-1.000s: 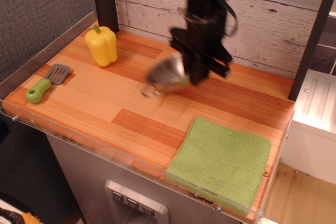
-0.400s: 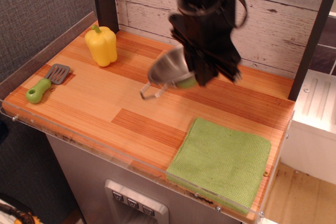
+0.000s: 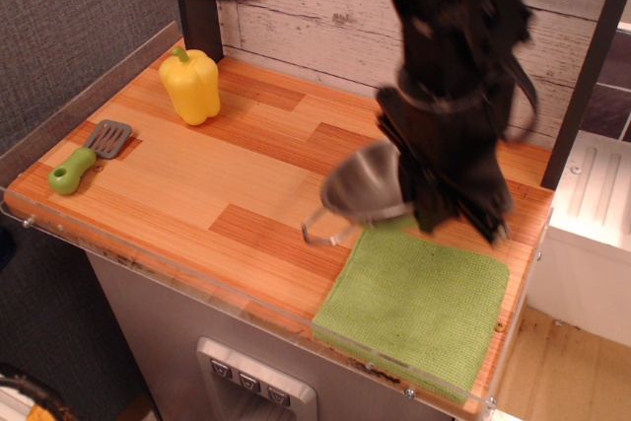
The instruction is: Move the pot keep it on the green cloth
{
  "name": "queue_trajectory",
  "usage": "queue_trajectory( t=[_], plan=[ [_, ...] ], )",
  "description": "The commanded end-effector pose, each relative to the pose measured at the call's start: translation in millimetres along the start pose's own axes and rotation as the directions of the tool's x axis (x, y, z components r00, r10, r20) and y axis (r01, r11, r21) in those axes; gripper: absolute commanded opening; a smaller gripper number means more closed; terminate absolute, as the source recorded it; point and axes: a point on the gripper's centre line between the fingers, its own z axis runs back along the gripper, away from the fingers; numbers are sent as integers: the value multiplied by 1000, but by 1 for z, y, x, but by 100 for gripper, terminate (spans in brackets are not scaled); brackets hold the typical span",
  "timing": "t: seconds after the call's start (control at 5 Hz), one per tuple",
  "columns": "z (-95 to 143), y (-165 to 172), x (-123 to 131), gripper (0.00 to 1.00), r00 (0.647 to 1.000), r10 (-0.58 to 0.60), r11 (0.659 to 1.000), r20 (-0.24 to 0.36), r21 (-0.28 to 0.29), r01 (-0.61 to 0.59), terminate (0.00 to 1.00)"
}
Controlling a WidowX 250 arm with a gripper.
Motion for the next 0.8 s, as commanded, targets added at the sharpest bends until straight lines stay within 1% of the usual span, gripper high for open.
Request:
queue_trajectory(
  t=[0.0, 0.2, 0.4, 0.6],
  plan=[
    [-1, -20, -17, 0, 999, -47, 999, 4, -12, 47, 0],
    [-8, -22, -23, 0, 998, -49, 999, -30, -19, 48, 0],
    [-13, -25, -27, 0, 997, -49, 999, -52, -6, 49, 0],
    [-23, -28, -28, 0, 995, -53, 999, -85, -7, 53, 0]
  ],
)
